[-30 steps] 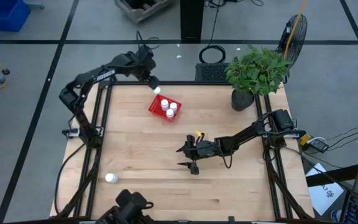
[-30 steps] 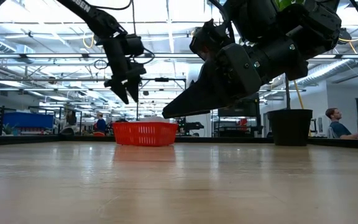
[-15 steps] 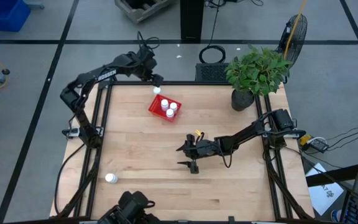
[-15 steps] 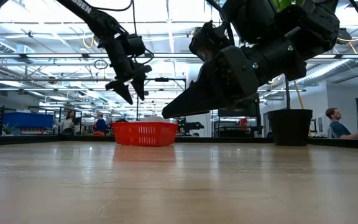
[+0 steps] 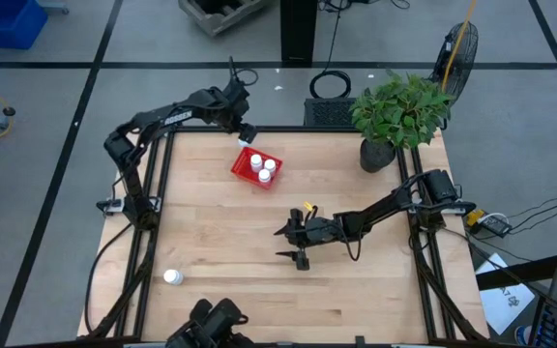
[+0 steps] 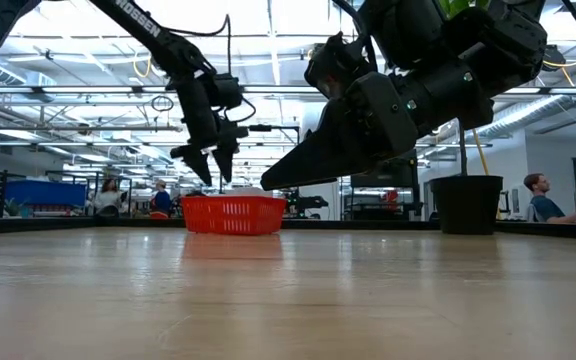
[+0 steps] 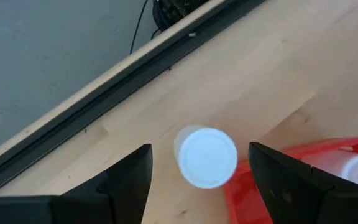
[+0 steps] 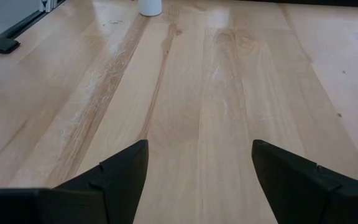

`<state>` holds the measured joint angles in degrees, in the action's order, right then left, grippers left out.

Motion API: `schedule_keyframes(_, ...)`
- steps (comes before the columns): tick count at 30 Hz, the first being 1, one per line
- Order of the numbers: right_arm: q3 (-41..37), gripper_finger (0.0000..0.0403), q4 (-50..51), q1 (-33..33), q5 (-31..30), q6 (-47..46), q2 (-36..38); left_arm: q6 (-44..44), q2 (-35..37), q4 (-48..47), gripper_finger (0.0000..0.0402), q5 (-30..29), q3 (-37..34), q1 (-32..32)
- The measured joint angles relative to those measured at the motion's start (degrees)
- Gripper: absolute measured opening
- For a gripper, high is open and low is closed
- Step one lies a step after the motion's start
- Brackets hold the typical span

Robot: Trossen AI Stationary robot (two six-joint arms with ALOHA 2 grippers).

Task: Pick and place pill bottles into a basket
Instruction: Put the white pill bottle into the orange basket

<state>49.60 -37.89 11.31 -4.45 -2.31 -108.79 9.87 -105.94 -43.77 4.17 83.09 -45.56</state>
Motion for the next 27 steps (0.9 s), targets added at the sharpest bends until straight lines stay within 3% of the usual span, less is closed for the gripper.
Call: schedule_keyframes(27, 0.0, 0.0276, 0.02, 0.02, 0.02, 0.0, 0.0, 0.37, -4.14, 0.41, 0.0271, -1.21, 0.02, 1.07)
